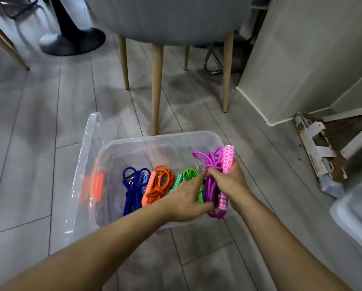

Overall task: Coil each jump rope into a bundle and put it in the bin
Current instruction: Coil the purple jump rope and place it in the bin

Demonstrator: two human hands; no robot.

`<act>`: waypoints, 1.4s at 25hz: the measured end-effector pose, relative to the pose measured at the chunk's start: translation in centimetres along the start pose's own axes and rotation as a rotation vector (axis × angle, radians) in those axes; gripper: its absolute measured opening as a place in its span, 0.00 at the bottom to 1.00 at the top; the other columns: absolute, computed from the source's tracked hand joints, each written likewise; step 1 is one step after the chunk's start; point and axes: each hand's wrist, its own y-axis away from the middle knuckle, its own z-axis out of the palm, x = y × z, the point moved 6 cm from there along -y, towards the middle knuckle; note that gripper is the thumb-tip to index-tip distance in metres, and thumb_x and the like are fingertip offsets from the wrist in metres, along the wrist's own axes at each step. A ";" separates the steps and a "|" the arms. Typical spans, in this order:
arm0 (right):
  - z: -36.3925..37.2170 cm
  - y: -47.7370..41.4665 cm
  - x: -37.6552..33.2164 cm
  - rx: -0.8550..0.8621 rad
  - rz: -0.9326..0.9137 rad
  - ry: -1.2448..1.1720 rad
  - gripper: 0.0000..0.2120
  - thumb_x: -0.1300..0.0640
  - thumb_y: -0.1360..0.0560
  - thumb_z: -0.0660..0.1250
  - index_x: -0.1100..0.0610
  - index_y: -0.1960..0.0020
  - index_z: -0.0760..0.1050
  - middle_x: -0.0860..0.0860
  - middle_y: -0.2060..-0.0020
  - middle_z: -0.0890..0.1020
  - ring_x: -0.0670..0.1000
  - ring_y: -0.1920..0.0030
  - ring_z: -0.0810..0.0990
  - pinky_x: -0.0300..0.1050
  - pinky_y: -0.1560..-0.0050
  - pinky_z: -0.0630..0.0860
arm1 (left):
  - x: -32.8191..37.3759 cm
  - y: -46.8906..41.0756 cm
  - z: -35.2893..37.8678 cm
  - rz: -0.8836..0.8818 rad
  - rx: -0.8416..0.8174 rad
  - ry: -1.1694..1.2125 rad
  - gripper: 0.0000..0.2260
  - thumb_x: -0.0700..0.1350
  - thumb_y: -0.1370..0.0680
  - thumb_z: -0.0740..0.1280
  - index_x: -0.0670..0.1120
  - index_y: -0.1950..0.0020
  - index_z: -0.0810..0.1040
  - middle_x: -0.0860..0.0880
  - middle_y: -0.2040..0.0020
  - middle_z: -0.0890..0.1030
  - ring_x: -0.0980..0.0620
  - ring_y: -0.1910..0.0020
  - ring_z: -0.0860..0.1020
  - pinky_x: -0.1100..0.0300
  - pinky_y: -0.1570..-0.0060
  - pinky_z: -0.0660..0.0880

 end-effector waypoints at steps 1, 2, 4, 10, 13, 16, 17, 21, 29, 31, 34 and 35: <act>-0.1 0.0 -0.1 0.009 -0.012 0.012 0.27 0.55 0.35 0.76 0.57 0.38 0.74 0.52 0.54 0.84 0.48 0.58 0.84 0.41 0.58 0.78 | -1.6 -0.6 -0.8 -0.041 -0.001 -0.137 0.29 0.52 0.22 0.65 0.46 0.23 0.62 0.44 0.32 0.74 0.44 0.33 0.72 0.52 0.33 0.67; -0.1 -0.1 -0.1 0.032 -0.024 0.023 0.28 0.57 0.32 0.76 0.55 0.35 0.72 0.51 0.51 0.84 0.49 0.55 0.83 0.43 0.55 0.78 | -3.3 -1.5 -1.6 -0.076 0.035 -0.288 0.24 0.51 0.21 0.60 0.44 0.26 0.67 0.42 0.34 0.75 0.41 0.34 0.72 0.51 0.35 0.68; -0.2 -0.2 -0.7 0.080 -0.085 0.028 0.33 0.59 0.30 0.76 0.52 0.29 0.66 0.50 0.46 0.82 0.51 0.50 0.82 0.47 0.47 0.78 | -5.8 -3.5 -0.7 -0.061 0.005 -0.605 0.20 0.49 0.22 0.58 0.45 0.30 0.70 0.42 0.35 0.75 0.39 0.36 0.74 0.48 0.40 0.71; 1.5 0.2 -1.3 0.049 -0.288 0.311 0.44 0.58 0.27 0.74 0.48 0.20 0.52 0.55 0.32 0.75 0.58 0.36 0.77 0.49 0.41 0.74 | -9.2 -7.7 9.3 0.115 -0.416 -1.035 0.27 0.50 0.18 0.57 0.51 0.19 0.54 0.46 0.19 0.50 0.36 0.21 0.43 0.28 0.29 0.49; 2.4 -0.1 -0.4 0.037 -0.293 0.403 0.45 0.58 0.26 0.73 0.49 0.19 0.49 0.57 0.30 0.73 0.59 0.34 0.76 0.51 0.41 0.74 | -11.4 -8.0 9.2 0.011 -0.425 -0.984 0.24 0.57 0.17 0.50 0.57 0.20 0.55 0.48 0.19 0.51 0.35 0.21 0.45 0.23 0.33 0.47; 3.5 -0.8 0.8 0.005 -0.305 0.532 0.45 0.57 0.25 0.72 0.51 0.18 0.47 0.60 0.32 0.72 0.62 0.35 0.75 0.54 0.41 0.74 | -14.2 -6.5 7.1 -0.090 -0.403 -0.982 0.23 0.60 0.18 0.50 0.60 0.23 0.58 0.48 0.19 0.53 0.34 0.22 0.48 0.22 0.34 0.50; 3.8 -1.1 1.1 -0.006 -0.307 0.589 0.46 0.56 0.26 0.72 0.52 0.18 0.46 0.61 0.34 0.73 0.62 0.37 0.76 0.54 0.44 0.75 | -15.1 -5.7 6.2 -0.112 -0.415 -0.983 0.23 0.60 0.18 0.51 0.60 0.22 0.58 0.48 0.19 0.52 0.35 0.21 0.47 0.23 0.33 0.50; 5.0 -2.0 1.7 -0.018 -0.315 0.697 0.47 0.55 0.27 0.73 0.51 0.18 0.46 0.60 0.38 0.75 0.62 0.41 0.77 0.53 0.48 0.75 | -16.1 -3.3 4.4 -0.132 -0.436 -0.938 0.24 0.58 0.17 0.52 0.61 0.21 0.53 0.50 0.18 0.46 0.37 0.21 0.41 0.31 0.27 0.51; 5.8 -2.7 4.3 -0.208 -0.169 0.759 0.35 0.61 0.24 0.70 0.55 0.21 0.57 0.61 0.32 0.72 0.64 0.32 0.72 0.57 0.35 0.73 | -14.9 -3.1 4.4 -0.123 -0.370 -0.909 0.24 0.54 0.18 0.56 0.59 0.21 0.58 0.50 0.18 0.51 0.37 0.21 0.46 0.36 0.27 0.51; 5.2 -2.0 3.2 -0.175 -0.267 0.767 0.30 0.64 0.23 0.66 0.56 0.23 0.62 0.60 0.33 0.73 0.63 0.33 0.73 0.55 0.35 0.72 | -13.9 -3.0 4.3 -0.146 -0.352 -0.871 0.24 0.52 0.18 0.57 0.58 0.21 0.58 0.50 0.19 0.53 0.37 0.21 0.49 0.36 0.27 0.53; 3.6 -0.1 0.9 -0.143 -0.390 0.742 0.27 0.63 0.24 0.67 0.57 0.26 0.67 0.59 0.35 0.76 0.61 0.34 0.74 0.54 0.36 0.73 | -11.2 -2.9 3.0 -0.173 -0.253 -0.810 0.25 0.51 0.20 0.59 0.53 0.22 0.61 0.48 0.21 0.61 0.39 0.23 0.58 0.39 0.30 0.60; 3.0 0.8 0.2 -0.129 -0.421 0.742 0.27 0.63 0.24 0.67 0.57 0.26 0.68 0.59 0.36 0.76 0.61 0.35 0.74 0.54 0.36 0.73 | -10.0 -2.9 2.3 -0.161 -0.197 -0.795 0.24 0.51 0.20 0.60 0.53 0.24 0.64 0.47 0.23 0.65 0.39 0.25 0.62 0.41 0.32 0.63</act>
